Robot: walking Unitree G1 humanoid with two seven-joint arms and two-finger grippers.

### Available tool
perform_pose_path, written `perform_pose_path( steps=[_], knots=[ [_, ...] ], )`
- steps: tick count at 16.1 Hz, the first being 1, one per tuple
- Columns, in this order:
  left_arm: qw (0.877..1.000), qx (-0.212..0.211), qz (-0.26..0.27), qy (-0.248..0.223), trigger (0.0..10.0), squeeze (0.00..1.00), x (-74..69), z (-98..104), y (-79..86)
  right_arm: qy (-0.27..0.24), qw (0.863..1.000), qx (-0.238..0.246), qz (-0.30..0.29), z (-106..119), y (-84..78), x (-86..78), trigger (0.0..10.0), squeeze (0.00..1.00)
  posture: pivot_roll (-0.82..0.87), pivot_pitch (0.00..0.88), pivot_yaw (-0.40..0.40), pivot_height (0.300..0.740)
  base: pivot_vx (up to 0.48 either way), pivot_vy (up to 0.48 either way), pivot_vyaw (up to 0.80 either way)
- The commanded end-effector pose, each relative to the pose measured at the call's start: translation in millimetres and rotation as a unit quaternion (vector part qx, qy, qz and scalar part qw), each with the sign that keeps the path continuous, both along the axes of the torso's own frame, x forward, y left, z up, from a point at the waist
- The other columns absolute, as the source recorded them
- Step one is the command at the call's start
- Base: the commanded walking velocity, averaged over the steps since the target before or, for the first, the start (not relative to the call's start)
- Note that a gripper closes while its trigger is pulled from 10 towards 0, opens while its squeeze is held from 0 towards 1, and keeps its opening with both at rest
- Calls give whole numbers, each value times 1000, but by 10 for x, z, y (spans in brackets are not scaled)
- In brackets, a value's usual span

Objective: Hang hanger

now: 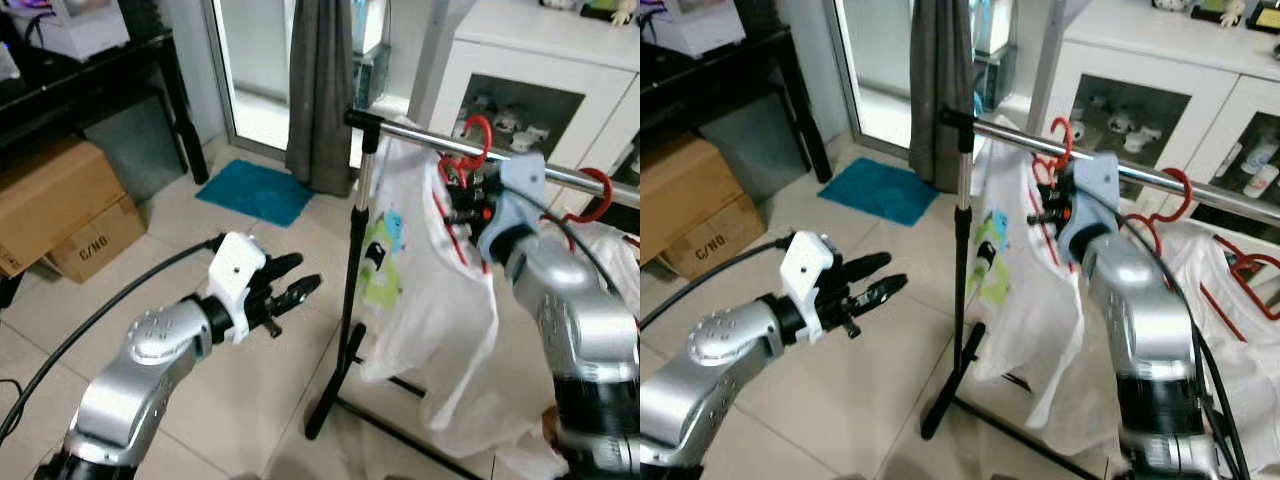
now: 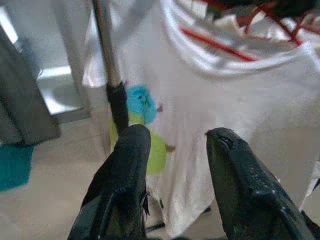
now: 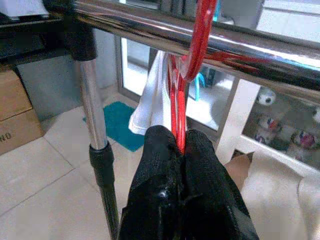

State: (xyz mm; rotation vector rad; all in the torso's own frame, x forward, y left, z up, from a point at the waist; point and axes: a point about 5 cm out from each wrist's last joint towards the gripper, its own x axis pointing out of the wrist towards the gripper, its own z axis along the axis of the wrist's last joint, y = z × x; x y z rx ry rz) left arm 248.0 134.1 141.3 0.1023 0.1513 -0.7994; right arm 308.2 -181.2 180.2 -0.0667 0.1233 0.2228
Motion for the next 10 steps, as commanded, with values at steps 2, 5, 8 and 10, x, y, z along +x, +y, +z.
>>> perform_pose_path(
  steps=[2, 5, 8, 10],
  knots=[
    [1000, 2, 23, 1, 10000, 0, -7, -38, 34, -34, 999, -4, 10, 35, 62, -107, 0, 0, -80, 0, 14, 740, -279, 0, 0],
    [999, 3, 45, -1, 10000, 0, 1, -98, 32, -36, 999, 4, -10, -163, 69, -362, 0, 0, -71, 0, 8, 740, -289, 0, 0],
    [999, 1, 46, -3, 10000, 0, 1, -102, 7, -22, 1000, 1, -7, -259, 88, -445, 0, 0, -74, 0, 9, 740, -266, 0, 0],
    [999, 0, 50, -7, 10000, 0, 40, -96, 9, -23, 1000, 5, 20, -254, 171, -438, 0, 0, -72, 0, 8, 740, 0, 0, 0]
  ],
)
